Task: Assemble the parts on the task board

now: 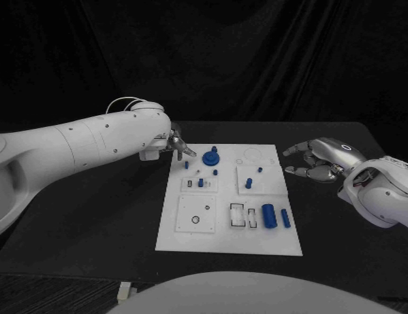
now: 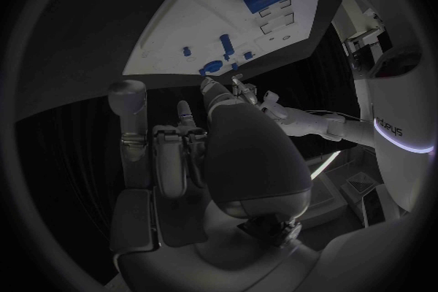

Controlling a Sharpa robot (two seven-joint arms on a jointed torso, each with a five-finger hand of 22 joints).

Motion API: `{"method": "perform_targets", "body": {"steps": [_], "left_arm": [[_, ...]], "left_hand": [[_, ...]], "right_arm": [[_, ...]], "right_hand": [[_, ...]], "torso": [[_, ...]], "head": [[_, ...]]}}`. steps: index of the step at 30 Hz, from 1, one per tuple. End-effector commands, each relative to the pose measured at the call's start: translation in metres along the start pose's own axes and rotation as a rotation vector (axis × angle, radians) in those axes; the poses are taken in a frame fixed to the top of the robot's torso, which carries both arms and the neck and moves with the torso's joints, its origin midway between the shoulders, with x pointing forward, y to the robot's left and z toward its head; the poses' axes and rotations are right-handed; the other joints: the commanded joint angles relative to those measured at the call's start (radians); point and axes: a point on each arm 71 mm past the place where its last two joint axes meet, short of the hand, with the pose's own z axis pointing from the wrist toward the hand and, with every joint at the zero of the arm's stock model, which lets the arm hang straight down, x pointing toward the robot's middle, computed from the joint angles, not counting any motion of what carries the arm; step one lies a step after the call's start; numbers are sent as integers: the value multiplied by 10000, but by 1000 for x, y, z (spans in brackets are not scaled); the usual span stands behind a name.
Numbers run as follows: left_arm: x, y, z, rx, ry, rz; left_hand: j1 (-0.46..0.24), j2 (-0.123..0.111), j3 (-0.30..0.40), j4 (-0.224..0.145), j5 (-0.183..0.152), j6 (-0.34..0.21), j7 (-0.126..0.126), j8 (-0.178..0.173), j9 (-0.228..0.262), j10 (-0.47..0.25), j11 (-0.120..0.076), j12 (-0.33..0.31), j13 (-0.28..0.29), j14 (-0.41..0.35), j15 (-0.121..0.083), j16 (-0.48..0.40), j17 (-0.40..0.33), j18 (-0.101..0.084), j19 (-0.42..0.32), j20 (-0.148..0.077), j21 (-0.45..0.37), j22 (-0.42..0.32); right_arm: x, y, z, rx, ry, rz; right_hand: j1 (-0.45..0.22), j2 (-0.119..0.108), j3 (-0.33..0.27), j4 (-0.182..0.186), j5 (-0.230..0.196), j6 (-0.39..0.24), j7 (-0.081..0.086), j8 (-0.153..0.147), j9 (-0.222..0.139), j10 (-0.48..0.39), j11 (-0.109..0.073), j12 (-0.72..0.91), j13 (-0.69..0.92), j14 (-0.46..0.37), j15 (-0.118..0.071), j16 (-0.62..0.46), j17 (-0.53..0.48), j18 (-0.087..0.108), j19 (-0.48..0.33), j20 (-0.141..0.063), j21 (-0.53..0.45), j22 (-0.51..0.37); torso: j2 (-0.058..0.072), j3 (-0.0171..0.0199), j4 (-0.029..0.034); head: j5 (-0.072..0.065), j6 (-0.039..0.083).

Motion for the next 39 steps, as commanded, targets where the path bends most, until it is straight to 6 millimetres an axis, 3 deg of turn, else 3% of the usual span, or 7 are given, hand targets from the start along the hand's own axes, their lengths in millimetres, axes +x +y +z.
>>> {"method": "perform_targets", "body": {"steps": [1, 17, 31, 39], "left_arm": [[4, -3, 2, 436, 83, 32], [11, -1, 7, 338, 170, -29], [16, -2, 13, 405, 135, -122], [17, -1, 14, 407, 156, -136]], "left_hand": [[-67, -3, -50, 18, -44, -104, -5, 58, 12, 1063, 58, 35, 2634, 1058, 88, 27, 2635, 39, -84, 11, -82, 1340], [315, 171, -25, -85, -4, -157, 8, 44, 103, 1063, 79, 35, 2634, 1058, 118, 27, 2635, 50, -134, 43, -131, 1339], [543, 266, 20, -195, 48, -267, 33, -15, 130, 1063, 99, 35, 2634, 1058, 133, 27, 2635, 57, -159, 60, -162, 1337], [645, 321, 49, -247, 110, -301, 41, -38, 141, 1063, 107, 35, 2634, 1058, 141, 27, 2635, 55, -152, 69, -158, 1352]], "right_arm": [[1, 1, 0, 35, 55, -2], [1, 2, 0, -6, 87, 9], [1, 2, -1, -3, 91, 11], [2, 1, -1, 24, 114, 6]], "right_hand": [[-20, 21, -7, 16, 24, 51, 13, -40, -17, 1022, 72, 26, 2624, 1058, 51, 57, 2635, 121, -1, 47, -35, 901], [-12, 31, 2, 6, 32, 68, 16, -38, -23, 1022, 72, 26, 2624, 1058, 50, 57, 2635, 125, -3, 47, -63, 896], [-4, 35, 7, -1, 38, 82, 16, -34, -25, 1022, 72, 26, 2624, 1058, 51, 57, 2635, 126, -3, 47, -68, 896], [0, 38, 10, -5, 42, 90, 17, -32, -26, 1022, 73, 26, 2624, 1058, 51, 57, 2635, 126, -3, 47, -73, 895]], "torso": [[2, 2, 12], [3, 5, 15], [-1, 0, -5], [-4, 3, -3]], "head": [[5, -1], [-27, -1], [53, -1], [4, -1]]}}
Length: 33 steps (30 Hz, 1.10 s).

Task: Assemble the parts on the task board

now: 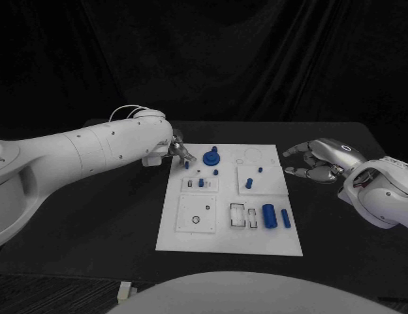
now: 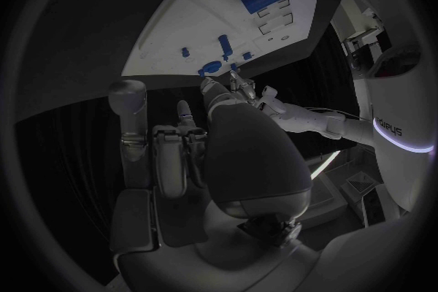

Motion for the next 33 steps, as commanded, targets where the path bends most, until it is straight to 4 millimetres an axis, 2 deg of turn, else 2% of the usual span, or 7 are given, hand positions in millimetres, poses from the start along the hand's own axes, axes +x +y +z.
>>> {"method": "perform_targets", "body": {"steps": [1, 6, 14, 19, 33], "left_arm": [[1, -3, 1, 219, 4, -5], [2, -2, 1, 218, 53, 10], [3, -2, 2, 220, 79, 6], [3, -2, 3, 215, 56, -12], [3, 0, 4, 160, 90, -21]], "left_hand": [[99, -8, -11, -51, 51, -51, 4, -35, 16, 1029, 73, 35, 2634, 1057, 68, 27, 2635, 54, -43, 36, -16, 1354], [160, 16, 6, -88, 95, -56, 6, -43, 22, 1029, 77, 35, 2634, 1057, 72, 27, 2635, 60, -60, 41, -36, 1344], [445, 74, 82, -307, 458, -80, 12, -90, 42, 1029, 84, 35, 2634, 1057, 82, 27, 2635, 63, -69, 55, -57, 1364], [557, 101, 125, -397, 564, -107, 12, -122, 40, 1029, 86, 35, 2634, 1057, 84, 27, 2635, 65, -74, 58, -67, 1371], [672, 155, 188, -485, 680, -150, 17, -170, 27, 1029, 88, 35, 2634, 1057, 88, 27, 2635, 75, -104, 61, -105, 1358]], "right_arm": [[1, 0, 0, 65, 67, -12], [1, -1, 0, 85, 79, -16], [1, -1, 0, 84, 83, -16], [1, -1, 0, 85, 76, -22], [1, -1, 0, 93, 86, -30]], "right_hand": [[0, 38, 10, -5, 42, 55, -19, -32, -17, 1022, 73, 26, 2624, 1058, 51, 57, 2635, 126, -3, 47, -34, 890], [4, 40, 13, -8, 44, 59, -19, -31, -18, 1022, 73, 26, 2624, 1058, 51, 57, 2635, 126, -3, 47, -35, 890], [11, 42, 17, -14, 48, 63, -18, -30, -19, 1022, 73, 26, 2624, 1058, 51, 57, 2635, 125, -1, 47, -31, 891], [24, 45, 24, -25, 59, 70, -17, -30, -21, 1022, 74, 26, 2624, 1058, 51, 57, 2635, 125, 0, 47, -33, 891], [33, 46, 29, -34, 69, 75, -16, -30, -24, 1022, 74, 26, 2624, 1058, 51, 57, 2635, 128, -3, 48, -52, 888]], "torso": [[-5, 2, -2], [-3, -2, -7], [0, 0, -4], [-3, -1, 3], [-2, 3, 3]], "head": [[-23, -1], [-24, -1], [-42, -1], [-63, -1], [-120, -1]]}}
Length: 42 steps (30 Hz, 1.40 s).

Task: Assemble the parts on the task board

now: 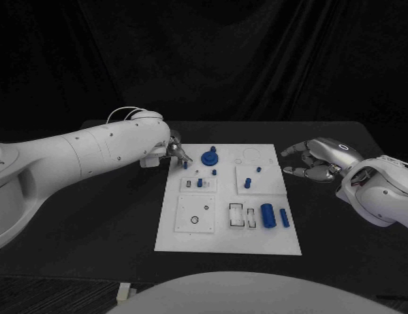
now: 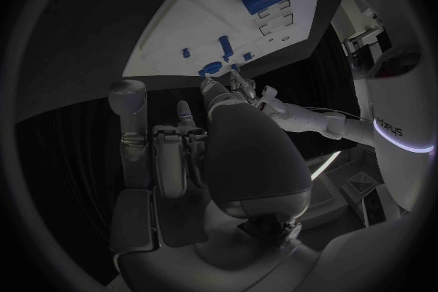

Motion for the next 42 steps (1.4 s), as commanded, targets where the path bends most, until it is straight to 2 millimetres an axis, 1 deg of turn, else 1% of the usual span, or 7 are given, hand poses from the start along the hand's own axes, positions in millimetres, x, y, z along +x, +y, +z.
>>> {"method": "perform_targets", "body": {"steps": [1, 14, 29, 36, 40, 41, 42], "left_arm": [[2, -2, 1, 174, 74, 24], [3, -2, 1, 187, 143, 44], [4, -2, 1, 225, 190, 58], [4, -2, 1, 251, 173, 49], [4, -2, 1, 273, 169, 43], [4, -1, 1, 279, 168, 41], [4, -1, 1, 283, 166, 40]], "left_hand": [[130, 8, 9, -60, 57, -83, 20, -53, -6, 1029, 88, 35, 2634, 1057, 88, 27, 2635, 75, -68, 25, -67, 1361], [160, 10, 21, -87, 71, -114, 28, -81, -16, 1029, 95, 35, 2634, 1057, 93, 27, 2635, 78, -78, 28, -80, 1357], [450, 83, 242, -358, 246, -126, 9, -149, -44, 1029, 86, 35, 2634, 1057, 94, 27, 2635, 86, -104, 34, -121, 1364], [667, 88, 707, -734, 658, -118, -14, -243, -101, 1029, 65, 35, 2634, 1057, 79, 27, 2635, 90, -114, 18, -153, 1394], [693, 9, 1088, -980, 1193, -82, -37, -282, -125, 1029, 45, 35, 2634, 1057, 62, 27, 2635, 91, -115, 5, -173, 1418], [706, -29, 1278, -1091, 1505, -72, -42, -297, -132, 1029, 39, 35, 2634, 1057, 53, 27, 2635, 94, -116, -7, -182, 1427], [709, -40, 1325, -1118, 1588, -69, -44, -299, -132, 1029, 37, 35, 2634, 1057, 52, 27, 2635, 94, -116, -9, -184, 1429]], "right_arm": [[1, 0, 0, 69, 43, -11], [1, 0, 0, 94, 54, -13], [3, -1, 1, 138, 100, -20], [5, -1, 0, 171, 142, -2], [6, -2, 0, 187, 171, 0], [6, -2, 0, 189, 178, 0], [6, -2, 0, 190, 182, 0]], "right_hand": [[33, 46, 29, -34, 69, 76, -17, -30, -17, 1022, 74, 26, 2624, 1058, 50, 57, 2635, 127, -3, 48, -53, 892], [53, 46, 38, -52, 87, 86, -16, -29, -21, 1022, 74, 26, 2624, 1058, 50, 57, 2635, 128, -3, 48, -62, 891], [107, 53, 68, -100, 143, 106, -12, -30, -30, 1022, 75, 26, 2624, 1058, 51, 57, 2635, 128, -1, 47, -69, 891], [127, 90, 98, -115, 191, 118, -4, -33, -40, 1022, 79, 26, 2624, 1058, 53, 57, 2635, 128, 2, 47, -72, 892], [134, 111, 116, -121, 231, 123, 0, -37, -47, 1022, 82, 26, 2624, 1058, 55, 57, 2635, 130, 1, 48, -89, 889], [134, 111, 116, -121, 231, 123, 0, -37, -47, 1022, 82, 26, 2624, 1058, 55, 57, 2635, 130, 1, 48, -89, 889], [134, 111, 116, -121, 231, 123, 0, -37, -47, 1022, 82, 26, 2624, 1058, 55, 57, 2635, 130, 1, 48, -89, 889]], "torso": [[-3, 3, 0], [2, 4, 2], [-1, 3, 8], [3, 7, 23], [-1, 9, 31], [0, 8, 24], [0, 9, 26]], "head": [[-9, -1], [-43, -1], [-50, -1], [-22, -1], [-9, -1], [3, -1], [2, -1]]}}
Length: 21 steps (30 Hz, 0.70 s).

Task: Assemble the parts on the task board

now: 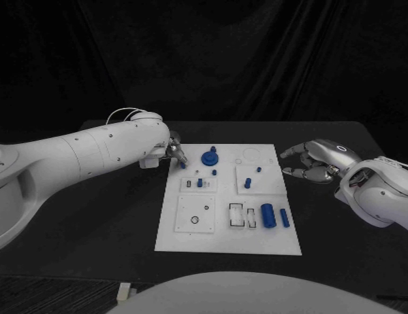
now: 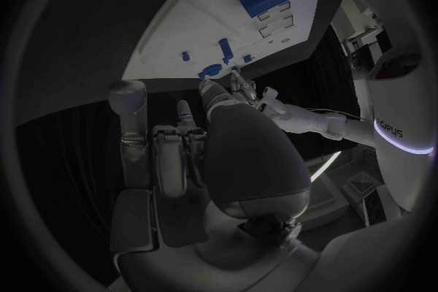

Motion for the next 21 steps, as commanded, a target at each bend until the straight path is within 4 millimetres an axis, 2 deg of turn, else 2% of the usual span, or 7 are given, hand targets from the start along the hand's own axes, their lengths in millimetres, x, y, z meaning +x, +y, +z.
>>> {"method": "perform_targets", "body": {"steps": [1, 3, 6, 10, 14, 21], "left_arm": [[2, -2, 0, 236, 70, 21], [2, -2, 0, 257, 59, 14], [1, -2, 0, 301, 30, -1], [1, -2, 0, 368, -30, -35], [1, 0, -2, 421, -166, -115], [4, 7, -6, 421, -53, -665]], "left_hand": [[41, -122, 415, -211, 582, 23, -51, -66, -16, 1065, -4, 35, 2634, 1020, 12, 27, 2635, 96, -40, -23, -61, 1443], [-48, -230, 1061, -482, 770, 56, -66, -78, -6, 1065, -14, 35, 2634, 1020, 1, 27, 2635, 95, -33, -37, -77, 1472], [-203, -366, 1666, -732, 1103, 80, -71, -60, 48, 1065, -28, 35, 2634, 1020, -13, 27, 2635, 91, -20, -38, -89, 1504], [-327, -452, 2143, -927, 1405, 106, -71, -20, 125, 1065, -34, 35, 2634, 1020, -20, 27, 2635, 85, 3, -41, -86, 1539], [-333, -543, 2434, -1127, 1528, 116, -77, 14, 188, 1065, -45, 35, 2634, 1020, -31, 27, 2635, 82, 19, -49, -86, 1559], [-465, -621, 2656, -1216, 1441, 202, -93, 71, 243, 1065, -63, 35, 2634, 1020, -48, 27, 2635, 66, 80, -61, -38, 1606]], "right_arm": [[1, -1, 0, 151, 80, -15], [2, -1, 0, 153, 95, -16], [2, -1, 0, 160, 117, -16], [2, -1, -1, 174, 141, -17], [2, -2, -1, 205, 159, -16], [2, -4, -3, 279, 180, -20]], "right_hand": [[54, 31, 33, -37, 37, 51, -1, -37, -9, 1059, 45, 26, 2624, 1058, 55, 57, 2635, 130, 1, 48, -50, 885], [61, 41, 43, -44, 61, 52, 2, -40, -13, 1059, 46, 26, 2624, 1058, 56, 57, 2635, 130, 2, 48, -48, 886], [61, 41, 43, -44, 61, 52, 2, -40, -13, 1059, 46, 26, 2624, 1058, 56, 57, 2635, 130, 2, 48, -48, 886], [67, 49, 53, -49, 81, 54, 3, -43, -17, 1059, 47, 26, 2624, 1058, 56, 57, 2635, 133, -2, 48, -72, 881], [77, 58, 65, -58, 101, 55, 5, -46, -22, 1059, 49, 26, 2624, 1058, 57, 57, 2635, 133, -2, 49, -79, 881], [80, 59, 67, -61, 106, 55, 5, -47, -23, 1059, 49, 26, 2624, 1058, 58, 57, 2635, 134, -3, 49, -84, 880]], "torso": [[2, 1, -4], [0, 1, -1], [0, 0, -2], [2, -6, -10], [2, -6, -15], [-15, 2, -15]], "head": [[21, -1], [18, -1], [21, -1], [35, -1], [26, -1], [39, -1]]}}
